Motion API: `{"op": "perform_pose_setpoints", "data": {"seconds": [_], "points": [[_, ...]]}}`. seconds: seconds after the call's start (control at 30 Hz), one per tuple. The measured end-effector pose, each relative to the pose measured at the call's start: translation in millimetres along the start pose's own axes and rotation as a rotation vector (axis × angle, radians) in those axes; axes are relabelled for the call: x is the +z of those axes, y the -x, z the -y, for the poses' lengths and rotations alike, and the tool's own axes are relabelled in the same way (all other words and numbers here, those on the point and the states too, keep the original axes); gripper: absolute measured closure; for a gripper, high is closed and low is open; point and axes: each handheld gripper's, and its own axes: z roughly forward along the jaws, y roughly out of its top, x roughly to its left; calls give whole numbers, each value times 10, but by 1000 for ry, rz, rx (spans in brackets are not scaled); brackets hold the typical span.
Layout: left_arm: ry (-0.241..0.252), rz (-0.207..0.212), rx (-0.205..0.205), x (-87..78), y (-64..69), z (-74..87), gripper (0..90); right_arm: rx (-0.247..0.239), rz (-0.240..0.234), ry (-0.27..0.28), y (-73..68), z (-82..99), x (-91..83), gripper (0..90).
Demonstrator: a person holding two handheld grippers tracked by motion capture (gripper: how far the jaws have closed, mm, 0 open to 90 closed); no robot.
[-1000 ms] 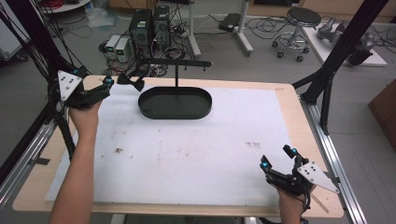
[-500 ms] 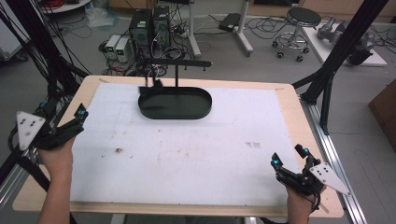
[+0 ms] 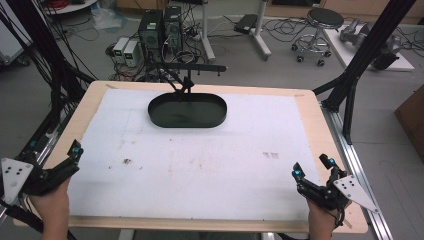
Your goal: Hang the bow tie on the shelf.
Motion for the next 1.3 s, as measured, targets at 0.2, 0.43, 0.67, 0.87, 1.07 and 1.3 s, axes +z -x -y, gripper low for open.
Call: {"op": "perform_pose_setpoints", "data": {"seconds": [0.2, 0.43, 0.67, 0.87, 1.07, 1.3], "points": [[-53, -24, -67, -55, -52, 242, 151, -6, -17, -1, -46, 6, -1, 96], [-71, -29, -89, -106, -106, 378, 151, -19, -37, -3, -93, 10, 15, 95], [-62, -19, -111, -122, -116, 381, 148, -8, -45, -16, -111, 25, 42, 96], [-87, 22, -79, -124, -111, 399, 148, -7, -42, -18, -157, 16, 42, 96], [-85, 23, -83, -135, -132, 392, 145, -4, -44, -19, -169, 16, 39, 96], [-90, 29, -86, -125, -142, 389, 137, 2, -33, -17, -152, 8, 16, 95]]}}
